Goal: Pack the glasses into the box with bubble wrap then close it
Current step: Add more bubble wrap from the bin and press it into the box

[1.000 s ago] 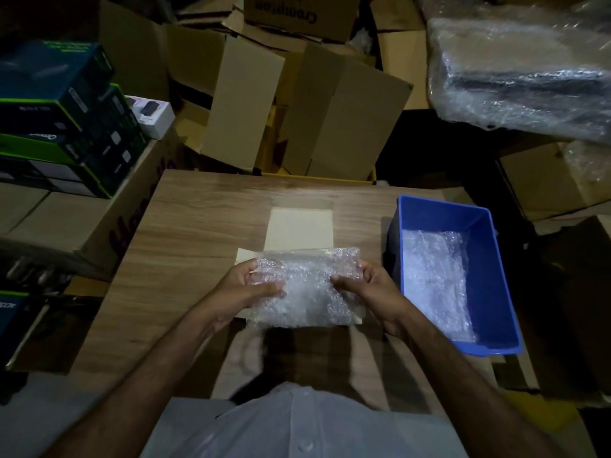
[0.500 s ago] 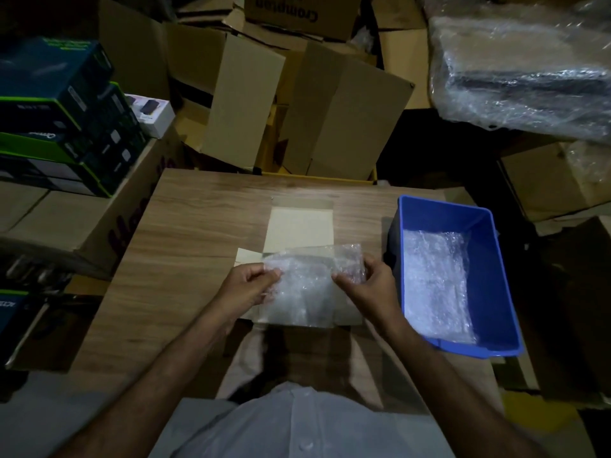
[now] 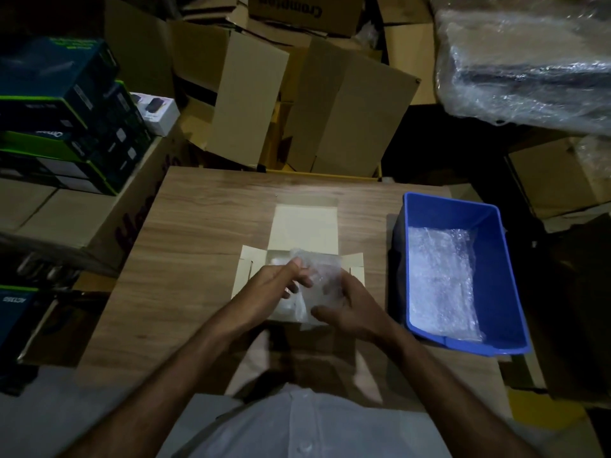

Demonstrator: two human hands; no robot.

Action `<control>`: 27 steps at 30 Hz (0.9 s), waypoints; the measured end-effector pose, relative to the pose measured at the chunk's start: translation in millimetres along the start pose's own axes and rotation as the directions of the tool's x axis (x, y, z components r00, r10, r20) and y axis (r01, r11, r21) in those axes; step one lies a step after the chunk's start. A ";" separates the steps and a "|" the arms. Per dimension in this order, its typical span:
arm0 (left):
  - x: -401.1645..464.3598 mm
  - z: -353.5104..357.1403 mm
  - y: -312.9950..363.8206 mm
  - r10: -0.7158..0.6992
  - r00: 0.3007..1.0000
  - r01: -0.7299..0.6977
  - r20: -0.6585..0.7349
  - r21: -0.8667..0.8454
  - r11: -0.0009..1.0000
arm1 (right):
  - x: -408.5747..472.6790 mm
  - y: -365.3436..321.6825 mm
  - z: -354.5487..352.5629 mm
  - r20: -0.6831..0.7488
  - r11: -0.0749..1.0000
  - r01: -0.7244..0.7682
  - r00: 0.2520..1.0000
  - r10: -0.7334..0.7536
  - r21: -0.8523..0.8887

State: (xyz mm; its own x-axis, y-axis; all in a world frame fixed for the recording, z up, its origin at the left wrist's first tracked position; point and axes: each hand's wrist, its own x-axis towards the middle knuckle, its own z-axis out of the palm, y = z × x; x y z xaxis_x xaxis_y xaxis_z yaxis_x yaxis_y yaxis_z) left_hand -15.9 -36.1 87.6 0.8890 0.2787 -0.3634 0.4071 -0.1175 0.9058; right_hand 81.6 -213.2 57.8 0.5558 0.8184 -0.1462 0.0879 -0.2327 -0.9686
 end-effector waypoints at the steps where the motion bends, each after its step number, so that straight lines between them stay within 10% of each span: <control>1: -0.3 -3.7 -0.2 0.029 0.999 -0.031 0.024 0.050 0.998 | 0.5 0.4 -1.3 -0.007 1.000 -0.028 1.000 0.028 -0.003; 6: 2.2 -28.1 -8.2 0.297 0.948 -0.275 -0.113 0.176 0.945 | 11.6 -1.5 -3.4 -0.044 0.989 -0.126 0.991 0.130 0.084; 12: 16.5 -42.2 3.5 -0.015 0.926 0.019 0.377 -0.009 1.000 | 15.9 -11.7 -11.5 0.094 0.968 -0.242 0.968 0.235 0.072; 22: 10.6 -41.9 -27.8 -0.053 0.953 0.149 0.297 -0.311 0.939 | 1.7 16.4 1.2 -0.101 0.847 -0.278 0.928 0.359 0.454; 27: 28.4 -52.2 -42.6 -0.089 0.967 0.130 0.238 -0.160 0.979 | 4.6 27.4 24.2 -0.245 0.890 -0.103 0.941 0.231 0.444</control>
State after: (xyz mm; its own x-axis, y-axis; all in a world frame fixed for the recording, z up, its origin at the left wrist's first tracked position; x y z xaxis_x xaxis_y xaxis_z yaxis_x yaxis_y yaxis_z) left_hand -18.9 26.6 50.0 0.8734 0.0536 -0.4841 0.4800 0.0740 0.8741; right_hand 66.5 -203.1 25.8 0.7463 0.5878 -0.3123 -0.3459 -0.0583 -0.9365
